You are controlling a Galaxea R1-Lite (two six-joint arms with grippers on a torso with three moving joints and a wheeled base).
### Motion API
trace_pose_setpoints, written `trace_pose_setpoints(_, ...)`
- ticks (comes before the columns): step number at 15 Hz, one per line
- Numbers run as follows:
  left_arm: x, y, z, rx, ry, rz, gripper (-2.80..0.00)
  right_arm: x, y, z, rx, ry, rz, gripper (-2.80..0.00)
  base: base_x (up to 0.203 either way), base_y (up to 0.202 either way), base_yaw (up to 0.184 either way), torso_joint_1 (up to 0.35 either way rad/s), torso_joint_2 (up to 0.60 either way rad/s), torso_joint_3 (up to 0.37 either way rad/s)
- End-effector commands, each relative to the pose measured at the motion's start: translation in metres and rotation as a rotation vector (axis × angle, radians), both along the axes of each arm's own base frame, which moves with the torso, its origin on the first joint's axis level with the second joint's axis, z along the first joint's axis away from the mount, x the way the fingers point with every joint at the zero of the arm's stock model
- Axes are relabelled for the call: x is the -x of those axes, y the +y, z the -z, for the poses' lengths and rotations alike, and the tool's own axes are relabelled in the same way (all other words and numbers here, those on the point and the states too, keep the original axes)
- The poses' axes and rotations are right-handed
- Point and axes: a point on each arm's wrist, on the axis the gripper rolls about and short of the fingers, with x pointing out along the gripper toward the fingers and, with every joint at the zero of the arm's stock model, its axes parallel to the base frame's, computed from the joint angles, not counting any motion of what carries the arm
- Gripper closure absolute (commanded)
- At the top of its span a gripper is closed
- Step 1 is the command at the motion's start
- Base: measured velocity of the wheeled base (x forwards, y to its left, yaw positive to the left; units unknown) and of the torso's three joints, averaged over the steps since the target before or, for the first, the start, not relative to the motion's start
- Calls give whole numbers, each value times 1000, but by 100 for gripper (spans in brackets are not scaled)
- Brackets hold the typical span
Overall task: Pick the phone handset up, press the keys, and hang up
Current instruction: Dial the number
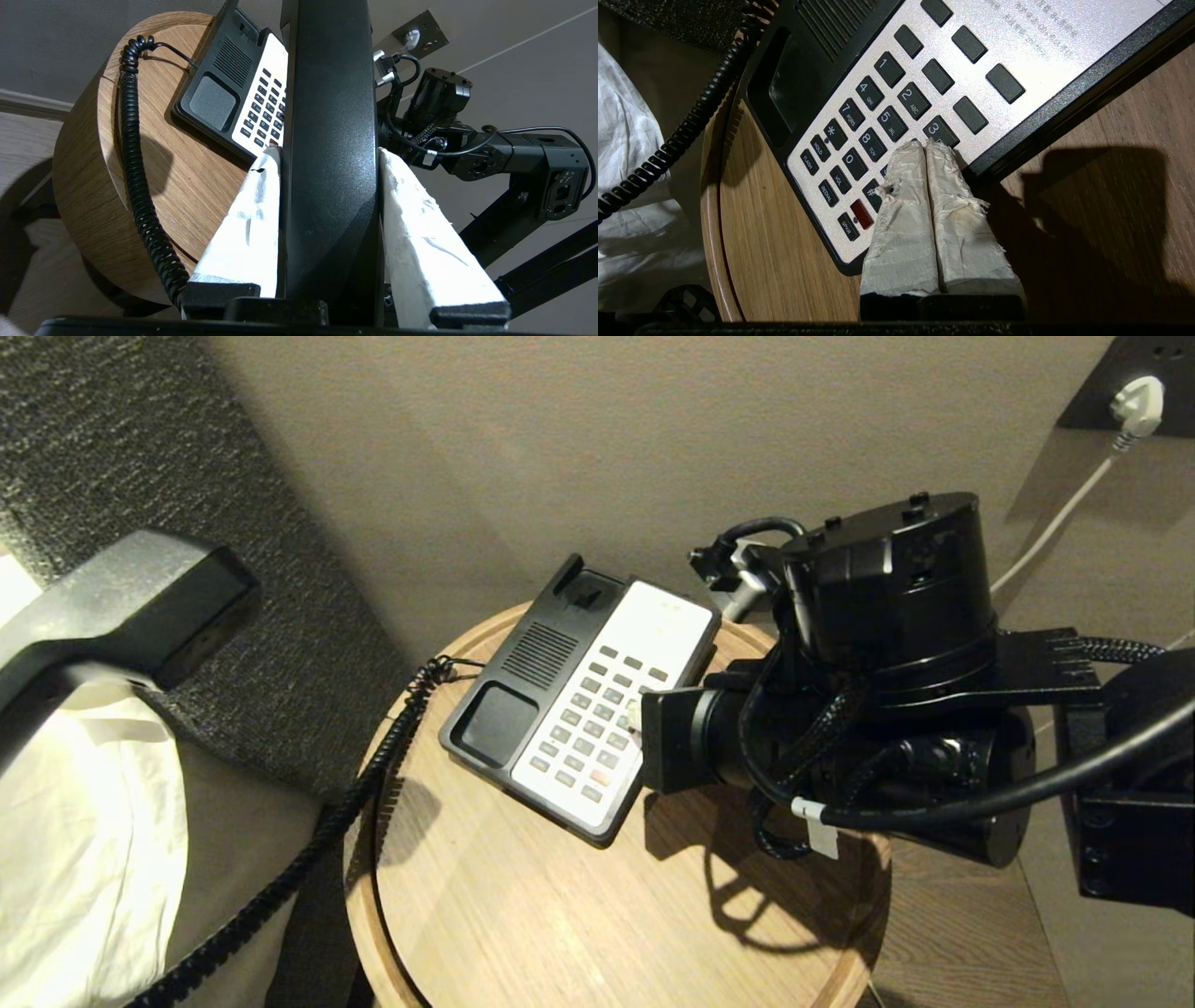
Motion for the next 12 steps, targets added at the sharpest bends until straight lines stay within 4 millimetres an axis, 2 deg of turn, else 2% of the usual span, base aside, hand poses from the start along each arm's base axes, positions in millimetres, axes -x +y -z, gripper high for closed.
trace_pose_setpoints(1, 0, 0, 0, 4, 0, 1, 0, -1, 1, 2, 4, 3, 1, 0, 0, 0, 0, 0, 0, 0)
trace_pose_setpoints(12, 2, 1, -1, 9, -7, 1, 0, -4, 8, 9, 17, 13, -3, 0, 0, 0, 0, 0, 0, 0)
